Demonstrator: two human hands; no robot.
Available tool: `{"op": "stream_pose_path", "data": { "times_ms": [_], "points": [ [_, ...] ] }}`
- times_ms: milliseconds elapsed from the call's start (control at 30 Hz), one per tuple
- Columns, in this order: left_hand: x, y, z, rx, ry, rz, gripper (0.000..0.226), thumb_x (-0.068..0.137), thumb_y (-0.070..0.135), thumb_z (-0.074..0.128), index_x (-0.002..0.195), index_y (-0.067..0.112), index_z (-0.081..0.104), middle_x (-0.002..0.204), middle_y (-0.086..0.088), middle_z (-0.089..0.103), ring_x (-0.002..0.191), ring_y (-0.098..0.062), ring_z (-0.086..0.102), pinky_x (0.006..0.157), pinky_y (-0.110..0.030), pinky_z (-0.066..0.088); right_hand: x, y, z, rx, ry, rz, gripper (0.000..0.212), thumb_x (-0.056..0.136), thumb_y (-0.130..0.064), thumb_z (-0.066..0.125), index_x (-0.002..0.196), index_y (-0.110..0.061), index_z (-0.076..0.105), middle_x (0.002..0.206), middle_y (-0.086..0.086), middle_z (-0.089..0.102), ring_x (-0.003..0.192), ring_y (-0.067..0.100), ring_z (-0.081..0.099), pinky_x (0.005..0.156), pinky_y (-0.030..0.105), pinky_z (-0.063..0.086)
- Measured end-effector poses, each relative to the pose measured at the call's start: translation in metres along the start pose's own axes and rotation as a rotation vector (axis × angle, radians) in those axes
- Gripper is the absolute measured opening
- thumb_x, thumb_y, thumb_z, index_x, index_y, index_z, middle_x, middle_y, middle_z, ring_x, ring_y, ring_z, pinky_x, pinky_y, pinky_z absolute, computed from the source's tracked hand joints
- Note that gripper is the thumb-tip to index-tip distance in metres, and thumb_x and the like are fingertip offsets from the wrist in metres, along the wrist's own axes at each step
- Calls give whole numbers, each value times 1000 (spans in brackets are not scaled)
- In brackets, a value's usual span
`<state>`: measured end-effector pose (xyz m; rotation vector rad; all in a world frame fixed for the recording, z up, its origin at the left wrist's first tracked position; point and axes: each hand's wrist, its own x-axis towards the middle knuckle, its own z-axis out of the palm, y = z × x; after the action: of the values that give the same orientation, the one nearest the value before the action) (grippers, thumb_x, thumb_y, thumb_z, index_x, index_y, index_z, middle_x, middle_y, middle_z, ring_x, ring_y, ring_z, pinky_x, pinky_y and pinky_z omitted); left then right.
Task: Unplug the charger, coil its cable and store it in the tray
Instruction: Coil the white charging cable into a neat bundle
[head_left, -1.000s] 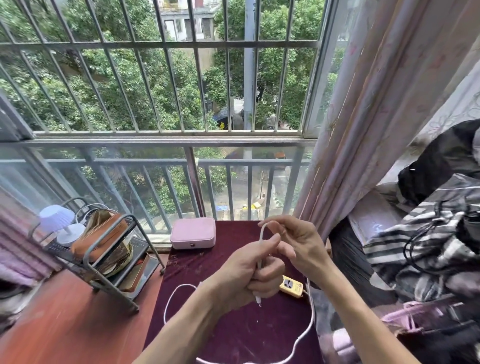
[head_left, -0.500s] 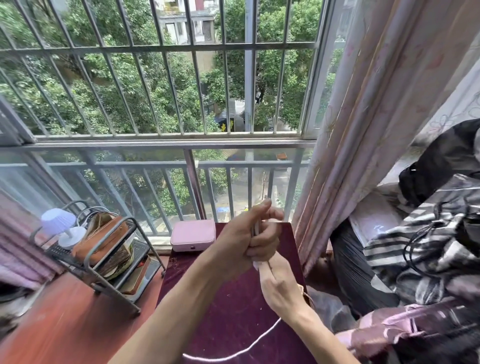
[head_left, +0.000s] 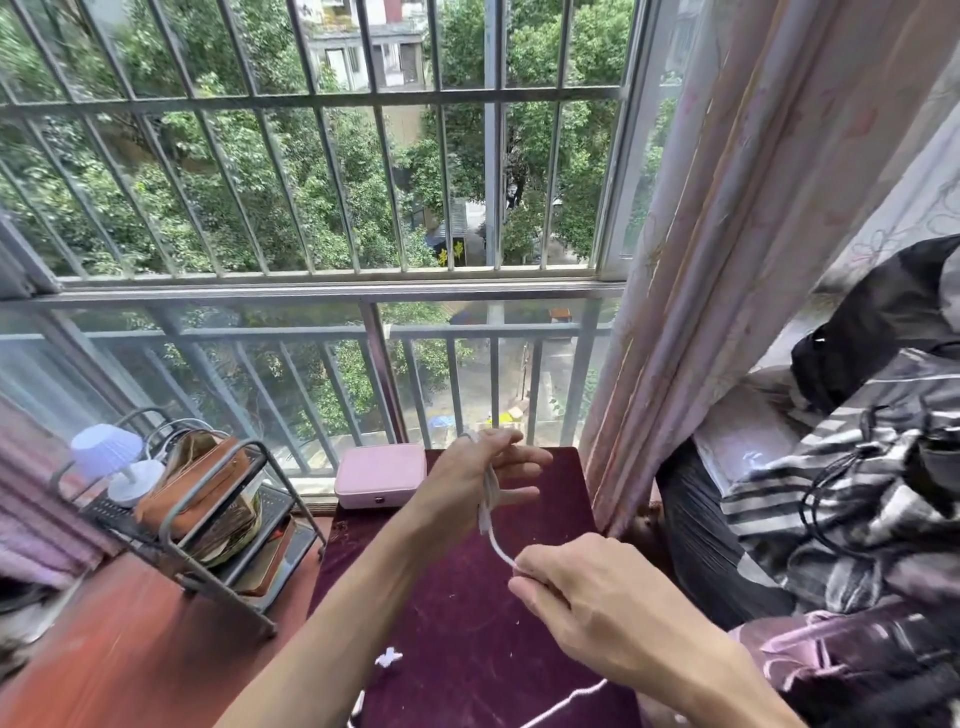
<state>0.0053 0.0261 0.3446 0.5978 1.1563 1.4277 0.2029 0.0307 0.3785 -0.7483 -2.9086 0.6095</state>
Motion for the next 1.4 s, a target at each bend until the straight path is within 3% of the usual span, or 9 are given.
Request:
{"op": "stream_pose_path", "data": {
  "times_ms": [133,233,400,533,667,767,1000,1233,1400],
  "points": [
    [-3,2,-5,173,-74,-13,21,109,19,40,110,7,57,99,-12,78,90,-21,69,93,-49,52,6,11,-33,-3,120,-131,38,100,-58,50,92,-23,65,69,-6,63,69,14,61,65,34,52],
    [-14,10,0,380,-297,-33,31,106,26,46,113,2,65,101,-10,77,95,-22,70,83,-31,57,25,32,-54,171,175,-222,22,98,-50,66,95,-33,78,67,-16,64,66,7,63,59,20,48],
    [-24,6,22,240,-423,-125,47,105,50,40,109,7,59,61,-9,65,56,-20,54,71,-42,43,68,67,-68,397,237,-253,17,85,-45,84,89,-28,81,62,2,53,56,5,42,55,19,36],
    [-27,10,35,-2,-480,-177,77,91,73,16,88,10,61,41,1,43,34,-8,35,41,-20,37,91,84,-59,660,273,-258,25,78,-40,91,81,-20,75,56,-1,36,54,12,32,55,34,33],
    [-29,15,42,-18,-481,-80,61,100,60,22,81,16,59,41,6,28,36,-8,22,38,-17,27,103,92,-44,845,267,-293,19,86,-38,85,86,-20,80,61,11,58,57,25,50,63,34,46],
    [-30,15,41,-19,-465,-46,48,105,47,28,89,13,58,44,6,32,39,-10,37,43,-19,34,106,93,-35,911,276,-298,8,91,-23,77,97,-17,80,81,-2,78,76,8,71,73,17,55],
    [-30,13,39,-89,-524,-1,25,106,24,39,115,4,52,54,6,22,42,-3,25,43,-21,17,105,91,-10,975,333,-209,11,101,-6,65,106,-5,75,75,-18,75,66,-7,64,65,8,48],
    [-25,26,39,-157,-511,-108,67,97,64,15,84,13,56,48,3,14,39,-10,10,41,-25,8,101,75,18,1084,433,-86,39,106,4,54,105,-29,75,69,-16,72,76,0,69,84,25,53],
    [-30,29,32,-91,-508,-88,46,99,53,35,75,18,53,50,3,16,39,-10,12,39,-22,13,103,62,33,1175,460,-24,33,106,13,49,109,-13,70,90,35,70,92,30,66,94,50,52]
  ]
}}
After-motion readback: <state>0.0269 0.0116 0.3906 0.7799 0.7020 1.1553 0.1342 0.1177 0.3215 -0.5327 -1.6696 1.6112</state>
